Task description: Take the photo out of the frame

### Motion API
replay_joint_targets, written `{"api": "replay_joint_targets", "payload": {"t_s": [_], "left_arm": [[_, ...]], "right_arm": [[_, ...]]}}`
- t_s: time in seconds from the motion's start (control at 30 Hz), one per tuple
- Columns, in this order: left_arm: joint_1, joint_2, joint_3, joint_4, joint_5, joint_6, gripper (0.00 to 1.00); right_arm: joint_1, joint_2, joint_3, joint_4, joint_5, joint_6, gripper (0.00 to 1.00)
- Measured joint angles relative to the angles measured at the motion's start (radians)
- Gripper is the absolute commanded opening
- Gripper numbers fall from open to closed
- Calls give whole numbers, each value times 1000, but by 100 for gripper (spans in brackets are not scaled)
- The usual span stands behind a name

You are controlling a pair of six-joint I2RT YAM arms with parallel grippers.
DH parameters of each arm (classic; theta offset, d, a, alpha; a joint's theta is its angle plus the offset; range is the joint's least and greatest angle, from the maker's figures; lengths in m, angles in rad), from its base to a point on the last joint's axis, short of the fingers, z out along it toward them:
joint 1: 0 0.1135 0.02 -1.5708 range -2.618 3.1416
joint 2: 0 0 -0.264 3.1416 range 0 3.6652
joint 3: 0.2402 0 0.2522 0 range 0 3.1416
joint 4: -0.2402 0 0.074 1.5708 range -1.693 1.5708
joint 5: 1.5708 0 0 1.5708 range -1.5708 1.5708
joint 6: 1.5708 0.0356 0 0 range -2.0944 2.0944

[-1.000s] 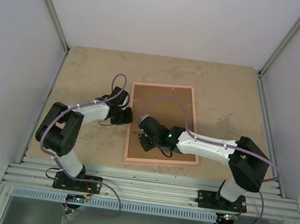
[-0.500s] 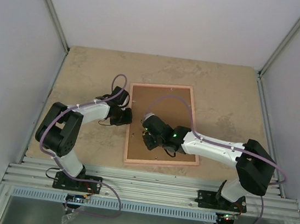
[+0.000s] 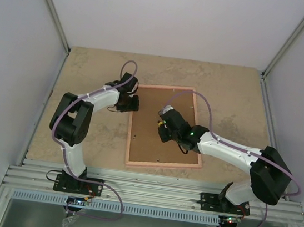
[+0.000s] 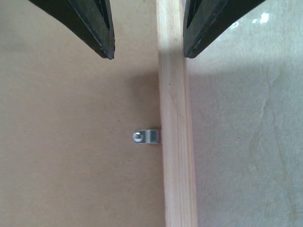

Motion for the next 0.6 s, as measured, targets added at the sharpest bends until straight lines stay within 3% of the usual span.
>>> {"api": "replay_joint_targets", "payload": {"t_s": [0.2, 0.5, 0.6], "left_arm": [[0, 70, 40, -50, -56, 27, 36], [2, 80, 59, -69, -58, 48, 12], [2, 79, 59, -71, -58, 48, 8]], "right_arm": [[-11, -15, -32, 33, 2, -11, 0], [-17, -14, -43, 86, -5, -51, 0], [-23, 2, -42, 112, -11, -68, 0]]}}
